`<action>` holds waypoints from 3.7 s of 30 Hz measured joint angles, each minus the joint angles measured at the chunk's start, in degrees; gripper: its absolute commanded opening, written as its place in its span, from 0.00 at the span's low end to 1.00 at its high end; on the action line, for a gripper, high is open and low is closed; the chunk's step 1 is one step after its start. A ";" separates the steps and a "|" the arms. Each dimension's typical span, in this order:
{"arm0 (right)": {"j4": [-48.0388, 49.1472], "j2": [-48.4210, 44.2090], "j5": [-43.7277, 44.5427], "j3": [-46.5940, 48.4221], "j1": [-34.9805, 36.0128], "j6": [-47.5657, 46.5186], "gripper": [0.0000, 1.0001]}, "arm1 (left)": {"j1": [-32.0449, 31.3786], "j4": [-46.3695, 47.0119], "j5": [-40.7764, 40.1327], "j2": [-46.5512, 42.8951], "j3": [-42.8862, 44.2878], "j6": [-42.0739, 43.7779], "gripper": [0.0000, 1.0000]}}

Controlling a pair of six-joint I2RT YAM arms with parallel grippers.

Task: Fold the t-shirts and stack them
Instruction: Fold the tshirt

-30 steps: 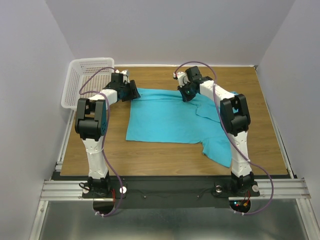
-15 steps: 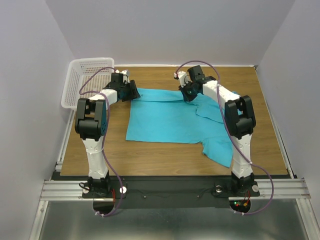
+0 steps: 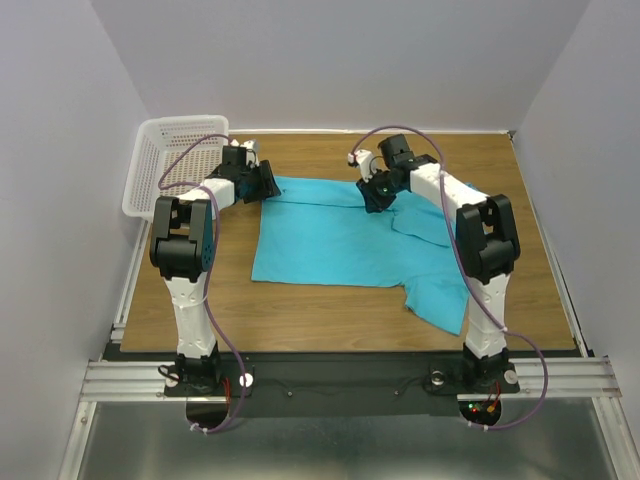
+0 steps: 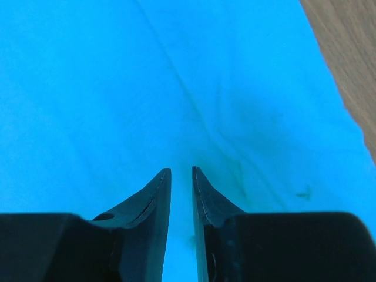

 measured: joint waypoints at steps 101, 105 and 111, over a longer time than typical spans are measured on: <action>7.39 3.21 6.25 5.05 -37.05 22.16 0.62 | -1.36 -2.93 -0.55 -0.11 4.20 1.60 0.74; 7.23 -5.95 4.81 -1.20 -37.09 16.61 0.69 | -3.67 -4.31 -3.19 -4.00 4.92 2.97 0.75; 3.65 -23.85 -5.11 -11.37 -37.31 1.16 0.71 | -6.80 -3.48 -9.75 -21.11 -1.51 4.46 0.91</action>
